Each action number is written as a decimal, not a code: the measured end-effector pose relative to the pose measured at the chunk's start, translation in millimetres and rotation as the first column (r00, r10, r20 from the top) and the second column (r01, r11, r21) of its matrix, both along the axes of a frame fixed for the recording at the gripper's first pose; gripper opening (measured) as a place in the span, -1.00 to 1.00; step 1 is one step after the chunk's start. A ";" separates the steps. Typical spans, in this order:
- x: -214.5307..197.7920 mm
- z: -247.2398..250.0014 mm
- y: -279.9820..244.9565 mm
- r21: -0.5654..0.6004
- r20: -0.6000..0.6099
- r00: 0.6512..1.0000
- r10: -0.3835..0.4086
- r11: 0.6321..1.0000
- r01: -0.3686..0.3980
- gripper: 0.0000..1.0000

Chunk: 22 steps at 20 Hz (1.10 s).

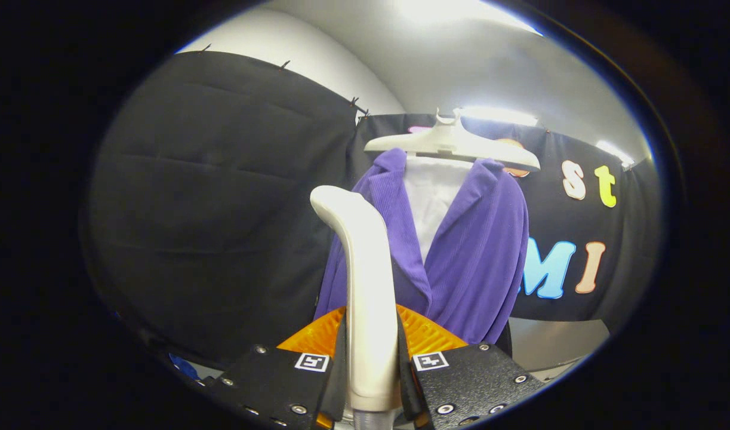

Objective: Iron the clothes twice with a garment steamer, once on the left side and once on the right side.

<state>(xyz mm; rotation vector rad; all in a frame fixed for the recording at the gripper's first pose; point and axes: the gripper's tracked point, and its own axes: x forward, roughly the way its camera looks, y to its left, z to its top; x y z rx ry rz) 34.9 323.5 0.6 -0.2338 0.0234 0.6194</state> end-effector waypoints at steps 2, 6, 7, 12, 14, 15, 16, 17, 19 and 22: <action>5.9 19.0 7.8 0.026 0.038 0.999 -0.004 1.000 0.003 -0.27; 29.6 26.8 24.5 0.007 0.089 0.995 -0.040 0.999 0.040 -0.27; 36.4 20.9 27.3 0.005 0.082 0.995 -0.055 0.999 0.055 -0.27; 52.7 -19.9 35.8 -0.029 0.020 0.993 -0.120 0.992 0.121 -0.27; 58.6 -39.7 33.5 -0.043 -0.016 0.990 -0.140 0.989 0.139 -0.26; 58.9 -45.5 33.9 -0.046 -0.015 0.988 -0.154 0.987 0.153 -0.27; 58.8 -49.6 34.1 -0.048 -0.004 0.985 -0.172 0.984 0.171 -0.26; 57.5 -56.2 34.9 -0.057 0.004 0.982 -0.188 0.980 0.188 -0.26; 55.7 -66.1 37.3 -0.070 0.015 0.977 -0.212 0.975 0.213 -0.26; 51.7 -78.6 39.7 -0.085 0.036 0.971 -0.237 0.967 0.240 -0.27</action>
